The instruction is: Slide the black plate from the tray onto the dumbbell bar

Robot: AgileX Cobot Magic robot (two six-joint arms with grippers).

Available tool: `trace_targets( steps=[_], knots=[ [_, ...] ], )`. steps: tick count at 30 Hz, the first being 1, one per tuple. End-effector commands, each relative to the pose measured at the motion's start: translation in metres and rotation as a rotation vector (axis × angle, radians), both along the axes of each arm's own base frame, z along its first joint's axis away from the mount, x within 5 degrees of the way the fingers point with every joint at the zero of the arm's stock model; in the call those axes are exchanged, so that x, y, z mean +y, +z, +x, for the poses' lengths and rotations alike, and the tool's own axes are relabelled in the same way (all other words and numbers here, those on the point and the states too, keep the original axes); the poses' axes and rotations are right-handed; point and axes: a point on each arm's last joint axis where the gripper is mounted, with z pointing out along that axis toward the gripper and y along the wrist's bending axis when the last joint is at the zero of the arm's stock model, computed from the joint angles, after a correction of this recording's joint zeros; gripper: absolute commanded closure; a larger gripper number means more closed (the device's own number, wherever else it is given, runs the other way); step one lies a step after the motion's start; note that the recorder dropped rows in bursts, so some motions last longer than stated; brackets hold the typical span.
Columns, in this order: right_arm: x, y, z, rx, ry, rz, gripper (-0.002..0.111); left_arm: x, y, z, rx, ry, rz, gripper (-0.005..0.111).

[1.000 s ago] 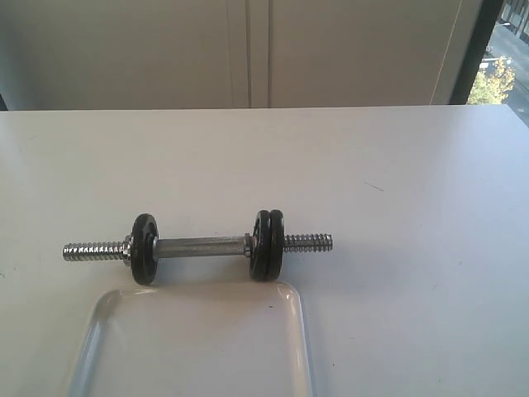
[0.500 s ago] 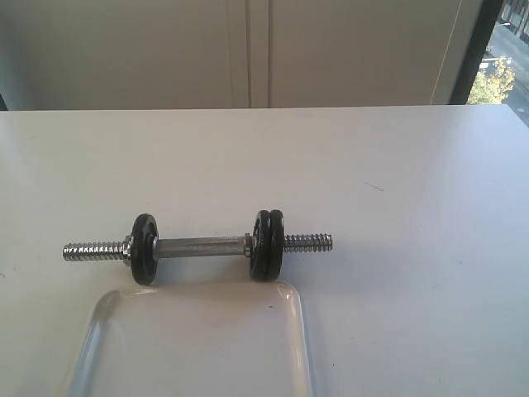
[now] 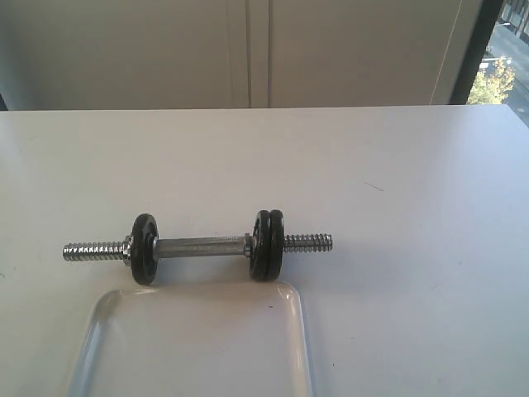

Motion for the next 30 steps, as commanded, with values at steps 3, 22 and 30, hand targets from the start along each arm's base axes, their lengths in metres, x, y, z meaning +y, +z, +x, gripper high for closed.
trace_targets(
  steps=[3, 22, 30],
  knots=[
    [0.0000, -0.0009, -0.0001, -0.004, 0.004, -0.017, 0.108, -0.0005, -0.0007, -0.0001, -0.003, -0.006, -0.005, 0.107],
    [-0.0001, 0.0007, 0.0003, -0.021, 0.022, -0.097, 0.108, -0.0005, -0.0007, -0.0001, -0.003, -0.006, -0.005, 0.107],
    [0.0000, 0.0009, 0.0003, -0.023, 0.022, -0.095, 0.108, -0.0005, -0.0007, -0.0001, -0.003, -0.006, -0.005, 0.107]
  ],
)
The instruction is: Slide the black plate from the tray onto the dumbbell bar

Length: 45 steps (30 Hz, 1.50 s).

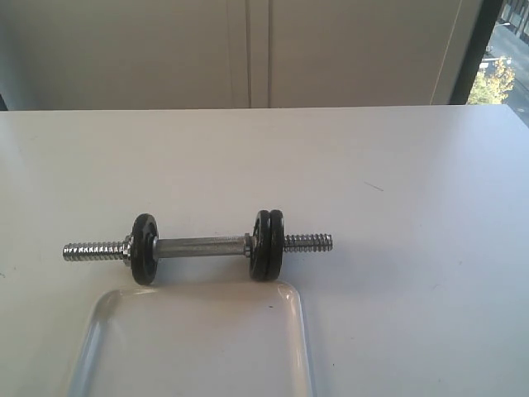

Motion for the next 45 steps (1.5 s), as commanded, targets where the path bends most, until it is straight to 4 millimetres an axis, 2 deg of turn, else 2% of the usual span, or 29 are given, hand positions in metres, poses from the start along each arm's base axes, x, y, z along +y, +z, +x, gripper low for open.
trace_targets(
  steps=[1, 18, 25, 38, 45],
  knots=[
    [0.0000, 0.0004, 0.0002, -0.019, 0.002, -0.009, 0.108, -0.0005, -0.0007, -0.0001, -0.003, -0.006, -0.005, 0.107],
    [0.0000, -0.0001, 0.0000, -0.012, 0.002, -0.009, 0.108, -0.0006, -0.0016, -0.0005, 0.008, -0.006, -0.012, 0.107],
    [0.0000, -0.0001, 0.0000, -0.012, 0.002, -0.009, 0.108, -0.0006, -0.0014, -0.0004, 0.026, 0.061, -0.199, 0.107],
    [0.0000, -0.0001, 0.0000, -0.012, 0.002, -0.009, 0.108, -0.0004, -0.0007, -0.0001, 0.017, 0.061, -0.195, 0.107],
    [0.0000, -0.0001, 0.0000, -0.012, 0.002, -0.009, 0.108, 0.0038, -0.0021, -0.0003, 0.019, 0.070, -0.077, 0.107]
  ],
)
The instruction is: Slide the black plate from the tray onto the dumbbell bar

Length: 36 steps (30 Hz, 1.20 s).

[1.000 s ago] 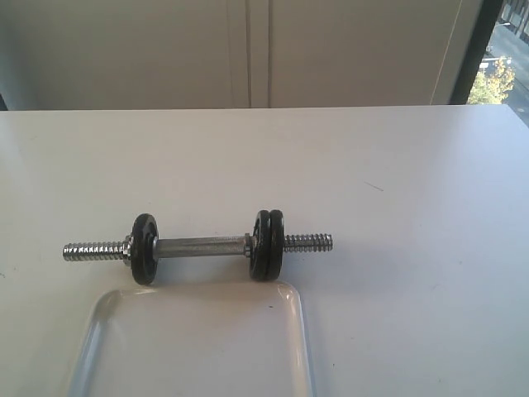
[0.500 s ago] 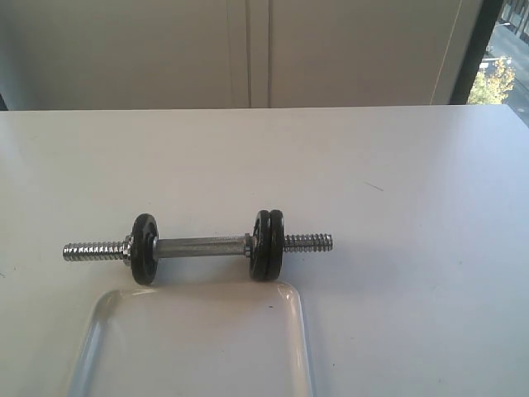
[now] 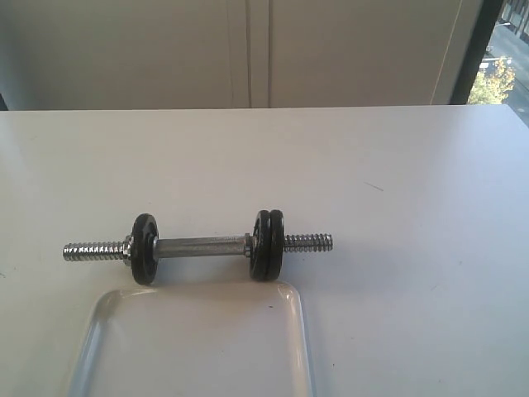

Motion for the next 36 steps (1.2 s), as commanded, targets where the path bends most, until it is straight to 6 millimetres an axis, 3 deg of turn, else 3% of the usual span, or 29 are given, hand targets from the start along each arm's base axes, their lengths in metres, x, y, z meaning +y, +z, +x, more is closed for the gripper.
trace_targets(
  steps=[1, 36],
  knots=[
    [0.0000, -0.0003, 0.0000, -0.011, 0.002, -0.007, 0.108, 0.0012, -0.0015, -0.0003, 0.004, 0.000, 0.033, 0.107],
    [0.0032, -0.0003, 0.0000, -0.011, 0.060, -0.007, 0.108, 0.0038, -0.0008, 0.0001, -0.003, 0.050, 0.032, 0.107]
  ],
)
